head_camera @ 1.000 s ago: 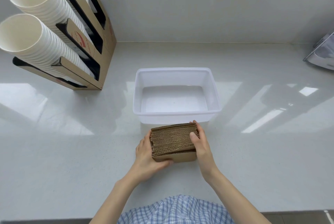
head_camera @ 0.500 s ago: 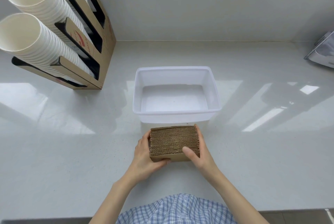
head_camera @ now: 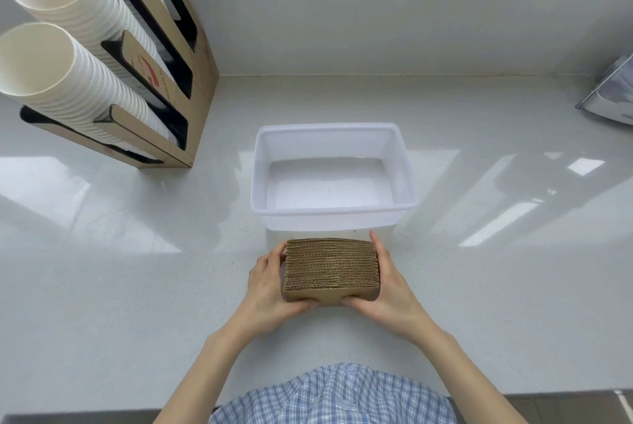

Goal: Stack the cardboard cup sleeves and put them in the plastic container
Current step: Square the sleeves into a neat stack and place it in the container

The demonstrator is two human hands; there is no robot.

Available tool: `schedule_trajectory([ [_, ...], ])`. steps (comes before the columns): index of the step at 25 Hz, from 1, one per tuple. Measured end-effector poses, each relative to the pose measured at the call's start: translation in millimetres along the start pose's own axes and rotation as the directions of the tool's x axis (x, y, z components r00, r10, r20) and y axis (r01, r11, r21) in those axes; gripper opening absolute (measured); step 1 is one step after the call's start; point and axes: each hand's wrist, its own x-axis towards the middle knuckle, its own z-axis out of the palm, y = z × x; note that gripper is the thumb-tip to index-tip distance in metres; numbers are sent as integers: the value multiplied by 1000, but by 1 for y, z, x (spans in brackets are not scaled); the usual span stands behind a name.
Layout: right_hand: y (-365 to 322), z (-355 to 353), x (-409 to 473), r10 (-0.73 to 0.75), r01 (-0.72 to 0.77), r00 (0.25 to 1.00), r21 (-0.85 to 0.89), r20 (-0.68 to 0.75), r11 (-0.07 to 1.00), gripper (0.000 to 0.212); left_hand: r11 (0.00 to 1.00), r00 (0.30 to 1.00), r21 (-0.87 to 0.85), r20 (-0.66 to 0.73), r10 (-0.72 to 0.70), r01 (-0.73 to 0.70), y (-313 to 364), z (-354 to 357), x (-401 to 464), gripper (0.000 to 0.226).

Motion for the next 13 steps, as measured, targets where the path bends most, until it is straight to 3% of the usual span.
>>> schedule_trajectory([
  [8,-22,-17,0,-166,188,982,-337,93,923,107,1000,1000,-10,12,-27,27,-5,4,-4,99],
  [13,-36,-23,11,-217,295,955,-572,202,765,97,999,999,39,28,-25,23,-3,1,-3,101],
])
